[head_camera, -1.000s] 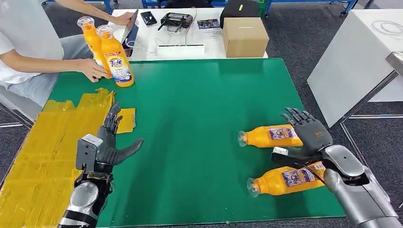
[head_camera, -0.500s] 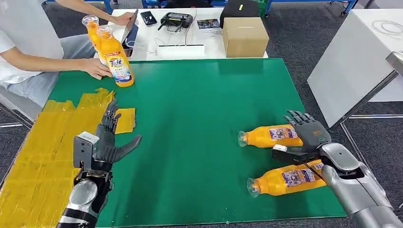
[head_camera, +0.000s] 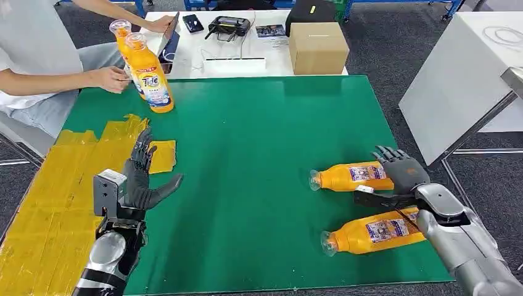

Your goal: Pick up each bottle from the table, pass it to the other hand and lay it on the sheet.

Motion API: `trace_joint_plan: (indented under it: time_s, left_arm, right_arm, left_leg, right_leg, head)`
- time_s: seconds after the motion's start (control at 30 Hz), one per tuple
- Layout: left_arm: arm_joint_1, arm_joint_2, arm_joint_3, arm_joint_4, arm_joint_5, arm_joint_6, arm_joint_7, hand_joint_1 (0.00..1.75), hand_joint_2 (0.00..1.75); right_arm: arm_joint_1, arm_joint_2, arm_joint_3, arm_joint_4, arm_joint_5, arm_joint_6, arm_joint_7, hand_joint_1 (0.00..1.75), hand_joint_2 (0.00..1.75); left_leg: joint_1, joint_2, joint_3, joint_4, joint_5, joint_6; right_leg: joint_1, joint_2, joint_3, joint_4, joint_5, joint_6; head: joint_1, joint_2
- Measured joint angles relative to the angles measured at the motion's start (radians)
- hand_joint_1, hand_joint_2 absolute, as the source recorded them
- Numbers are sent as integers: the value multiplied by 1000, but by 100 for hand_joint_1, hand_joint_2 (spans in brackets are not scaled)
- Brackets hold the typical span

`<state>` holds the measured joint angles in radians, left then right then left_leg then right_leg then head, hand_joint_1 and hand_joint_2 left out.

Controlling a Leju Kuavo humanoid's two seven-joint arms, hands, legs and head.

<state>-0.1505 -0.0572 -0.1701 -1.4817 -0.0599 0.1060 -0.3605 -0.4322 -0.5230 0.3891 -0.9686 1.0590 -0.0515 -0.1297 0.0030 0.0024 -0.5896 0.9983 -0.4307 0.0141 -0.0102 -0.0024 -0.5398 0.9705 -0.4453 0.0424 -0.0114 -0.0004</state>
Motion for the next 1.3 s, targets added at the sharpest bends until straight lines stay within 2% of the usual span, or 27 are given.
trace_joint_plan:
  time_s: [0.53,0.77,0.8,0.83,0.87,0.9,0.93,1.0,1.03,1.13,1.3]
  left_arm:
    - [-8,0,0,6,8,-1,0,0,175]
    - [-17,0,-3,19,19,-2,0,0,175]
    - [-19,0,-5,22,21,-2,0,0,175]
    - [-22,0,-7,26,24,-2,-1,0,175]
    - [-26,0,-11,32,31,-2,-2,0,175]
    - [-30,0,-15,37,32,-1,-2,0,175]
    - [-33,0,-19,43,35,0,-3,0,175]
    - [-40,0,-21,53,39,0,-6,0,175]
    - [-44,0,-22,58,40,0,-6,0,175]
    - [-54,0,-30,74,50,1,-9,0,175]
    - [-62,0,-41,95,54,2,-13,0,175]
  right_arm:
    - [-79,12,24,103,0,21,-7,0,175]
    - [-140,31,44,203,-11,87,-15,0,175]
    - [-150,32,49,224,-16,108,-15,51,175]
    - [-160,32,53,245,-23,131,-16,141,175]
    - [-172,32,61,273,-32,158,-21,169,175]
    - [-182,32,68,295,-40,174,-26,175,175]
    - [-193,32,74,314,-51,191,-34,171,175]
    - [-207,30,83,342,-68,221,-49,175,175]
    - [-214,27,89,355,-76,240,-54,168,175]
    - [-240,16,115,379,-104,293,-61,175,175]
    - [-252,1,149,398,-130,301,-63,175,175]
  left_leg:
    - [0,0,0,0,0,0]
    - [0,0,0,0,0,0]
    - [0,0,0,0,0,0]
    - [0,0,0,0,0,0]
    - [0,0,0,0,0,0]
    - [0,0,0,0,0,0]
    - [0,0,0,0,0,0]
    - [0,0,0,0,0,0]
    - [0,0,0,1,0,0]
    - [0,0,0,1,0,0]
    - [0,0,1,1,0,0]
  right_leg:
    - [0,0,0,0,0,0]
    - [0,0,0,0,0,0]
    - [0,0,0,0,0,0]
    - [0,-1,0,0,0,0]
    - [0,-1,0,0,0,0]
    - [0,-1,0,0,0,0]
    - [0,-1,0,0,0,0]
    - [0,-1,0,0,0,0]
    - [0,-1,0,0,0,0]
    - [0,-1,0,0,0,0]
    - [0,-2,1,0,0,0]
  head:
    - [0,0]
    - [0,0]
    - [0,0]
    - [0,0]
    - [0,0]
    - [0,0]
    - [0,0]
    - [0,0]
    - [0,0]
    - [0,0]
    - [0,0]
